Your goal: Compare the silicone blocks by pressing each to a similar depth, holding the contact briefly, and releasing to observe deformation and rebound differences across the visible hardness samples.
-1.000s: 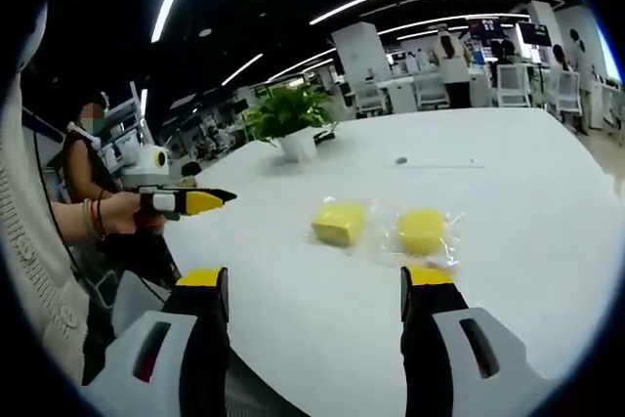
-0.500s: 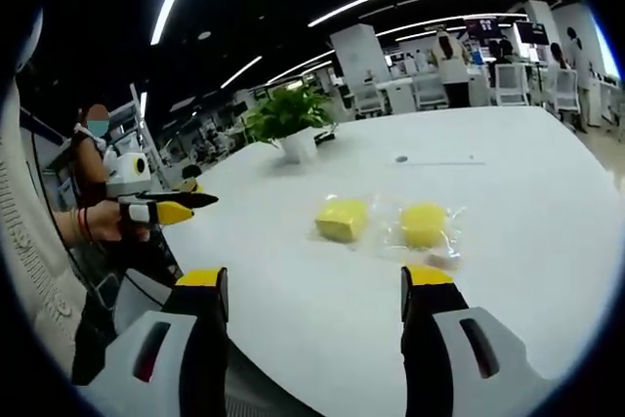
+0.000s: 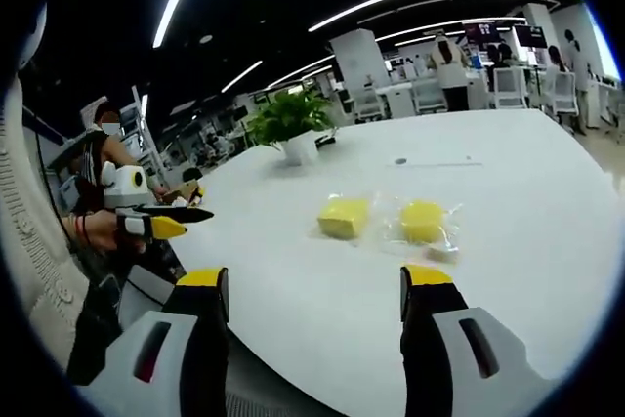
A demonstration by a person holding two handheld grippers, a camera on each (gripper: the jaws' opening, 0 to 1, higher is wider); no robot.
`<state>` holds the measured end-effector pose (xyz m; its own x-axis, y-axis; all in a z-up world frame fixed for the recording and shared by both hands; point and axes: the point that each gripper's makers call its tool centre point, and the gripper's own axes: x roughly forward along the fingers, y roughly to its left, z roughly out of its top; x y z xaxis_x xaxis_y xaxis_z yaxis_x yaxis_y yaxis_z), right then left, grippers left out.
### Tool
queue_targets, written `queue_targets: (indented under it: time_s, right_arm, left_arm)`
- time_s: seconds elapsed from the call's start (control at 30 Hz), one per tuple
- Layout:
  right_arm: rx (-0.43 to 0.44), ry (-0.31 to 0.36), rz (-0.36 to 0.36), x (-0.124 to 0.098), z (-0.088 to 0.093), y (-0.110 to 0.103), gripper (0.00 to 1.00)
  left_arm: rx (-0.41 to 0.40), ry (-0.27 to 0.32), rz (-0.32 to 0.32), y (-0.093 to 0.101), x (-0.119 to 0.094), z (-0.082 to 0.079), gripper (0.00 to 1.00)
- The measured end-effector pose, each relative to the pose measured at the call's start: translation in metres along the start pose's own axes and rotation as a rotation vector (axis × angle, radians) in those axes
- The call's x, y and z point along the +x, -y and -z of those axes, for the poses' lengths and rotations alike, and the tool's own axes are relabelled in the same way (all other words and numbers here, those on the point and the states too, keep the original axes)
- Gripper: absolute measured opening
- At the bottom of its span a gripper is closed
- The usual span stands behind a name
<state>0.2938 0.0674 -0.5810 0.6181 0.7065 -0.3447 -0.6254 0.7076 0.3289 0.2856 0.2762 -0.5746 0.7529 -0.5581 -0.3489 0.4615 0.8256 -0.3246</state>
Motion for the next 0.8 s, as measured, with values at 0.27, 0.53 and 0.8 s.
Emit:
queue_targets:
  time_s: [0.27,0.53,0.8]
  right_arm:
    - [-0.017,-0.002,0.004,-0.0033,-0.0004,0.0002,0.67]
    - [-0.013,0.007,0.012,-0.0052,0.0008,-0.0009,0.66]
    - [-0.024,0.0,0.012,-0.0053,0.0018,-0.0029,0.66]
  left_arm:
    - [-0.012,0.008,0.001,0.0004,0.0017,0.0006,0.71]
    - [-0.014,-0.001,0.009,0.0004,0.0018,0.0025,0.7]
    - [-0.023,0.003,0.01,-0.0005,0.0022,0.0035,0.7]
